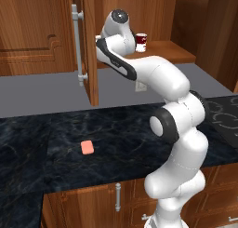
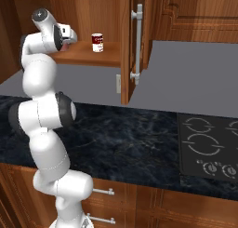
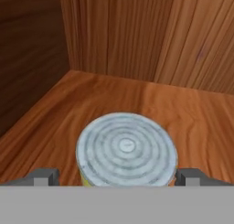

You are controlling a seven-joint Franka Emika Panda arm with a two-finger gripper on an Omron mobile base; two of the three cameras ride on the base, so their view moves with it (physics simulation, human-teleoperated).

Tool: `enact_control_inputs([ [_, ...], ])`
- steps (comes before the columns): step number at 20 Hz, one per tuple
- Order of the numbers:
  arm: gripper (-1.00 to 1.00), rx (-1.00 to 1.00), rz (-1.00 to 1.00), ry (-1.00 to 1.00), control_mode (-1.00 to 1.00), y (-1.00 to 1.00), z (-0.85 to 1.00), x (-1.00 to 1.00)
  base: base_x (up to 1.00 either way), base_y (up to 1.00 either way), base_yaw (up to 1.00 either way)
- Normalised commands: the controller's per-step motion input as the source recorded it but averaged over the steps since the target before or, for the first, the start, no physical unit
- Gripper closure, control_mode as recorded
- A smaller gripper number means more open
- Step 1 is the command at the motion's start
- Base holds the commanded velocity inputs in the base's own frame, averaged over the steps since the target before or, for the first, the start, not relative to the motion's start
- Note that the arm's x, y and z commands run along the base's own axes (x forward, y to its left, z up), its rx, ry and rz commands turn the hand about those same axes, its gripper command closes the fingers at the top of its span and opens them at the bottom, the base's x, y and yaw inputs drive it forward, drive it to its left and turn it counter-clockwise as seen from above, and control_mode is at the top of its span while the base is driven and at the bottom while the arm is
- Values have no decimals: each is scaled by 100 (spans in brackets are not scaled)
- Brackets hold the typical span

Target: Restock the canned food cabinet by taking the new fresh canned food from the counter and placing it in the cabinet. Then, take the old canned food from the cabinet and place it on the counter.

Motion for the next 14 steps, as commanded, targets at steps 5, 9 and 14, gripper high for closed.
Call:
enact_control_inputs([
  [5,100,0,0,0,-100,0,-5,25,0,0,0],
  [9,100,0,0,0,-100,0,0,5,0,0,0],
  [14,100,0,0,0,-100,0,0,-3,0,0,0],
])
